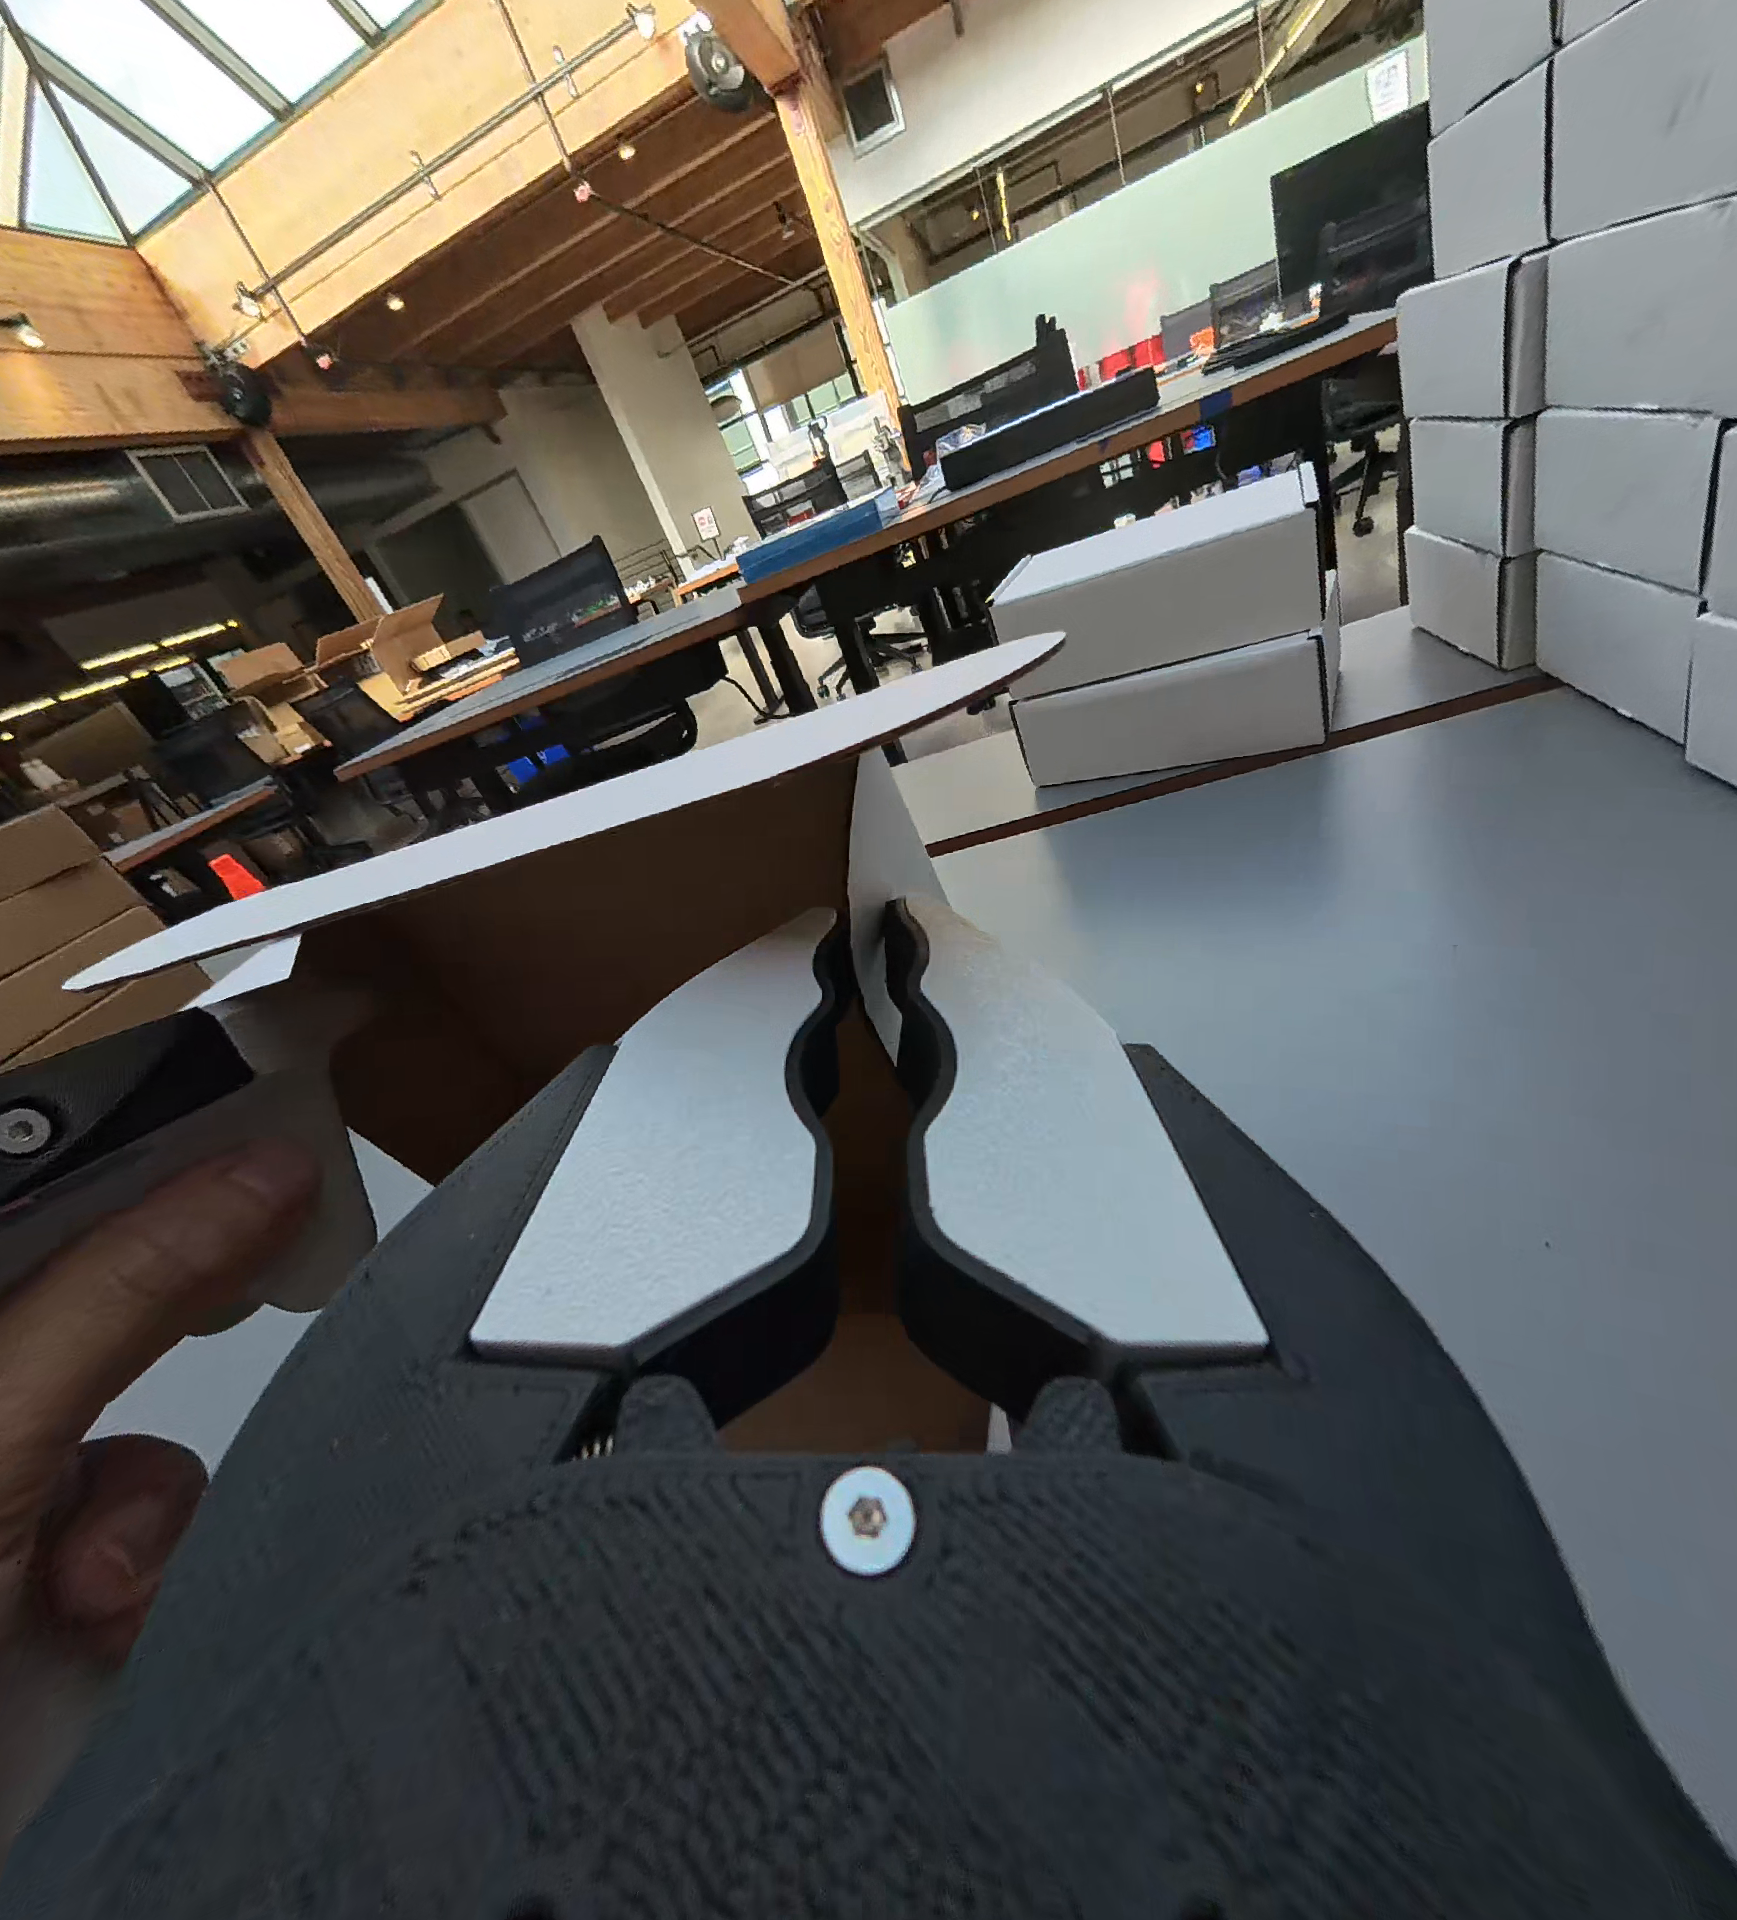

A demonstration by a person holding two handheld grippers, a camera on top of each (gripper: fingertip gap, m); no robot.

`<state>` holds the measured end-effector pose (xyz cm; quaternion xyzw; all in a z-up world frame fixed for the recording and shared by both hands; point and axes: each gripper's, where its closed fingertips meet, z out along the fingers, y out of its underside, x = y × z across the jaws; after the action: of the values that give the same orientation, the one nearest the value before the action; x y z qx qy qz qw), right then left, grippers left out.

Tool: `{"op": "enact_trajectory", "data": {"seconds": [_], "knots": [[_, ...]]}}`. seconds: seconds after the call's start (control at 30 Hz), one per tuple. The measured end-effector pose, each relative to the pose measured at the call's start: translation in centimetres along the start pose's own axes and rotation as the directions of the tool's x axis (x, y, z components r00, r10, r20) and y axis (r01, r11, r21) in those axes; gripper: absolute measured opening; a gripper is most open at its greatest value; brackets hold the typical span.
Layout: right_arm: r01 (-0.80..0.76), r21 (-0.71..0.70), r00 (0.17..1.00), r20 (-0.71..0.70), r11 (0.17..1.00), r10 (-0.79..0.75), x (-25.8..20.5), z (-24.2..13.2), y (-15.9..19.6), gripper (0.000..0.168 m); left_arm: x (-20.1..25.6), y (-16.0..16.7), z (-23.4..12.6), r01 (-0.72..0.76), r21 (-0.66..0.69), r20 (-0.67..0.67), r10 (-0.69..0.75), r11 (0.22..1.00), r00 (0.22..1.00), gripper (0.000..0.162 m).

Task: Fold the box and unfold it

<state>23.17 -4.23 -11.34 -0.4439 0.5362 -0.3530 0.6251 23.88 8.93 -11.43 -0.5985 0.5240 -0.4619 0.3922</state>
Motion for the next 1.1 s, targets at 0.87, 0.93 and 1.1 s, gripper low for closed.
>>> {"op": "enact_trajectory", "data": {"seconds": [0.87, 0.93, 1.1], "knots": [[0.16, -0.212, 0.986, -0.021, 0.964, -0.168, 0.6, -3.8, 3.5, 0.005, 0.9, 4.1, -4.3, 0.176, 0.027, -0.103, -0.173, 0.984, 0.98, 0.005], [0.15, -0.198, 0.988, -0.013, 0.969, -0.156, 0.1, -3.7, 3.0, 0.006, 0.8, 3.5, -3.8, 0.265, -0.012, -0.132, -0.264, 0.964, 0.955, 0.006], [0.224, -0.204, 0.973, -0.016, 0.953, -0.232, -0.1, -3.6, 3.2, 0.006, 0.5, 3.3, -2.9, 0.318, -0.078, -0.192, -0.327, 0.945, 0.925, 0.007]]}}
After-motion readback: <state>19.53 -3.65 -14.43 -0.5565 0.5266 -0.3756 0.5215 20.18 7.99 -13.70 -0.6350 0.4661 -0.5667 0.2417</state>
